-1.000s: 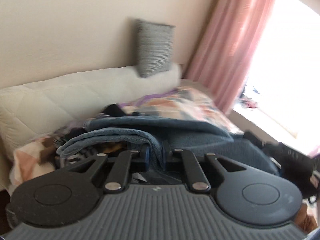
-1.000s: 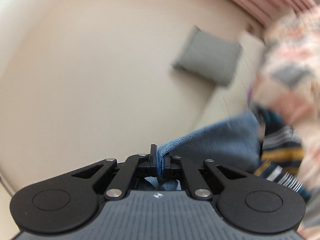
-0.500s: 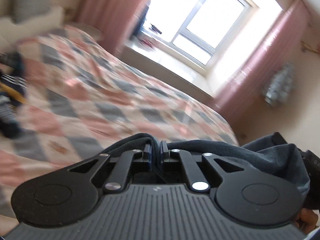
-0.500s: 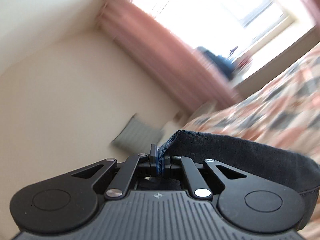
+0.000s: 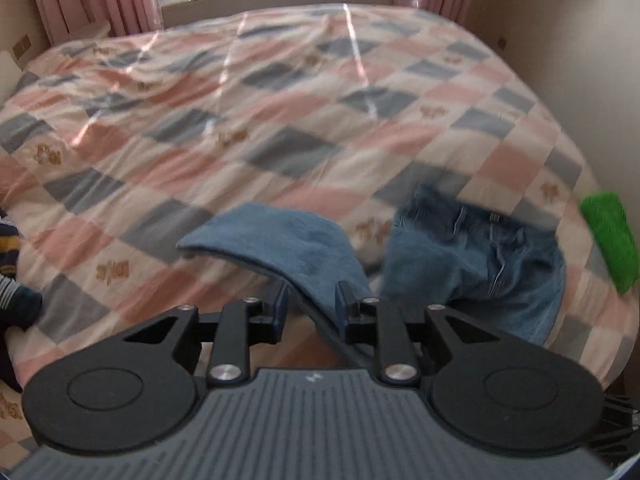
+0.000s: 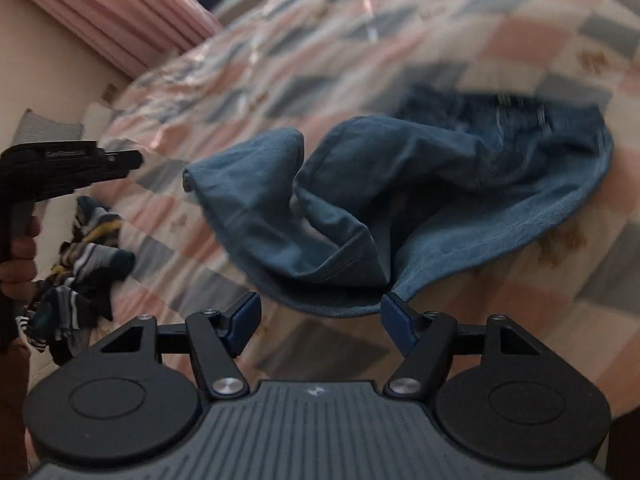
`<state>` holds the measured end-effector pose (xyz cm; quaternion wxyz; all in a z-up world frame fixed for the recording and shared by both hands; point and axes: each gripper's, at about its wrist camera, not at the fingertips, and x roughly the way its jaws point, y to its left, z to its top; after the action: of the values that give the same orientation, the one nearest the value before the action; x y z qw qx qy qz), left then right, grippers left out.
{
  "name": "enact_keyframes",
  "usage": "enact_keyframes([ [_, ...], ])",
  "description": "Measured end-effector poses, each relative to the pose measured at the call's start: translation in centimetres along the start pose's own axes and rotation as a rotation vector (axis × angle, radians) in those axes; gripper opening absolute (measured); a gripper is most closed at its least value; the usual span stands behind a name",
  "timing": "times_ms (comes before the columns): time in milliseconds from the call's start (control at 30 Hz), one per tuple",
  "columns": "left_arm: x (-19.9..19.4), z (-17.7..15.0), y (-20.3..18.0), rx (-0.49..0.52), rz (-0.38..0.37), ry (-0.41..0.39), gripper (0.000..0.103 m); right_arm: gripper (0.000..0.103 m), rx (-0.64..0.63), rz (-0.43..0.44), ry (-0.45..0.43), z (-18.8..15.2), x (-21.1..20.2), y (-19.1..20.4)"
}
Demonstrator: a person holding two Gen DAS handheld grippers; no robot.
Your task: Fold clothes
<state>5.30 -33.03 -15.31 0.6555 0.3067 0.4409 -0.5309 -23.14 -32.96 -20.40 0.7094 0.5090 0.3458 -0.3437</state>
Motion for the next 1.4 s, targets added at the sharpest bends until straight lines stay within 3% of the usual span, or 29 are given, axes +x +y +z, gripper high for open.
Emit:
enact_keyframes([
  [100, 2.4, -3.9, 0.1, -0.009, -0.037, 0.106, 0.020, 0.066, 0.119, -0.001, 0.029, -2.2, 1.7, -1.9],
  [300, 2.6, -8.0, -2.4, -0.027, -0.047, 0.212, 0.026, 0.066, 0.074, -0.065, -0.090, -2.3, -1.6, -3.5],
  [467, 0.5, -8.5, -4.8, -0.045, 0.024, 0.193, 0.030, 0.066, -0.017, -0.121, -0.142, -0.1, -3.7, -4.8],
  [733, -1.5, -11.0, -9.7, -0.233, 0.191, 0.150, 0.032, 0.066, -0.222, -0.084, -0.078, 3.5, -5.4, -9.7],
  [900, -2.5, -13.8, -14.1, -0.327, 0.212, 0.161, 0.032, 0.066, -0.322, -0.051, -0.017, 3.5, -7.0, -12.8],
  [1100, -3.2, -15.8, -17.6, -0.372, 0.240, 0.177, 0.033, 0.066, -0.360, -0.031, 0.030, 3.5, -7.7, -16.0],
  [1267, -3.4, -16.6, -17.3, -0.426, 0.271, 0.175, 0.039, 0.066, -0.357, -0.033, 0.073, 4.1, -6.7, -17.8],
  [1400, -3.0, -17.8, -14.1, -0.555, 0.254, 0.155, 0.050, 0.068, -0.340, -0.067, 0.078, 4.9, -5.8, -19.0],
])
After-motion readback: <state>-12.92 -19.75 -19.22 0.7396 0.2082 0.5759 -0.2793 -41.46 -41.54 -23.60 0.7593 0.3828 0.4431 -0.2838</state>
